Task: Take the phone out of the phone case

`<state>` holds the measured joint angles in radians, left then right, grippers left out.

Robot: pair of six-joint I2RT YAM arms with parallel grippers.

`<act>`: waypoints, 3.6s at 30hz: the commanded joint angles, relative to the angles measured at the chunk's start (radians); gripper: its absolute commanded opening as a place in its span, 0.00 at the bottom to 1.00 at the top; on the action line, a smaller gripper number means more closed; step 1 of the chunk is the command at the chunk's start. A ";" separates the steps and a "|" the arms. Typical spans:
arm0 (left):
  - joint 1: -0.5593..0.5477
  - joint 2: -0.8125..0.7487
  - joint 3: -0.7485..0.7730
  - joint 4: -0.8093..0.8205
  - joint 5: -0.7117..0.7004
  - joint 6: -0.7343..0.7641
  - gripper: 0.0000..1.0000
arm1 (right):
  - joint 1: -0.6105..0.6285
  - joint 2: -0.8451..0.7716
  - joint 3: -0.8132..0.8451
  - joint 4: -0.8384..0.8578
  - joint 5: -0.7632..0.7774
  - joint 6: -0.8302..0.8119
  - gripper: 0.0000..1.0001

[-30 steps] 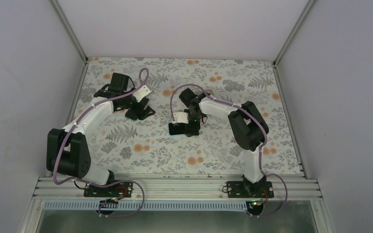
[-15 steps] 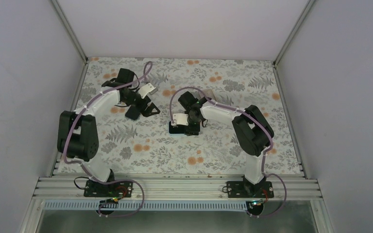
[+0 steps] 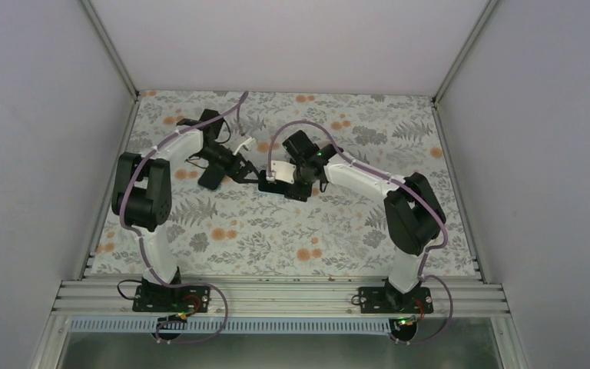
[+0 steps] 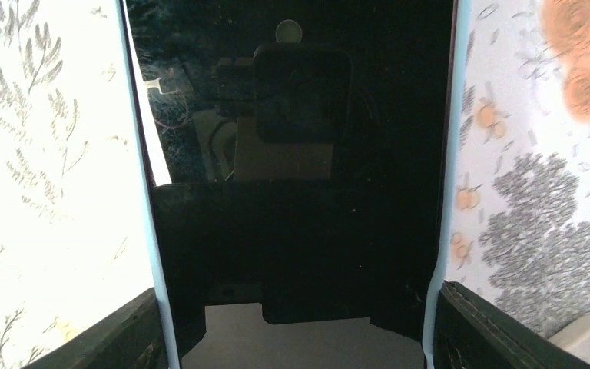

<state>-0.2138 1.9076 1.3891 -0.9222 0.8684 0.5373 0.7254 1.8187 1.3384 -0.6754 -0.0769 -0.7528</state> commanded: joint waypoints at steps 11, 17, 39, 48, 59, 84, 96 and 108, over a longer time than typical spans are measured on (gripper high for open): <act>-0.072 0.033 0.084 -0.036 0.048 -0.010 0.65 | 0.034 0.050 0.125 0.089 0.021 0.056 0.69; -0.072 0.018 0.079 -0.025 0.061 -0.013 0.40 | 0.042 0.029 0.111 0.081 0.014 0.055 0.69; -0.082 -0.061 0.129 -0.141 0.065 0.205 0.02 | -0.079 -0.148 0.050 -0.072 -0.220 0.018 0.98; -0.085 -0.212 0.095 -0.158 0.168 0.348 0.02 | -0.237 -0.209 -0.103 -0.058 -0.433 -0.060 0.94; -0.087 -0.247 0.055 -0.175 0.172 0.377 0.02 | -0.252 -0.203 -0.089 -0.005 -0.442 -0.017 0.93; -0.087 -0.263 0.034 -0.151 0.173 0.367 0.02 | -0.287 -0.208 -0.055 -0.042 -0.533 -0.017 0.91; -0.087 -0.262 0.039 -0.164 0.173 0.375 0.02 | -0.304 -0.210 -0.072 -0.015 -0.508 -0.010 0.88; -0.088 -0.262 0.038 -0.156 0.158 0.365 0.02 | -0.304 -0.240 -0.079 -0.071 -0.551 -0.045 0.87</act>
<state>-0.2996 1.6798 1.4208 -1.0897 0.9634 0.8825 0.4297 1.6184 1.2617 -0.7185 -0.5793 -0.7776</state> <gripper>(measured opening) 0.114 0.869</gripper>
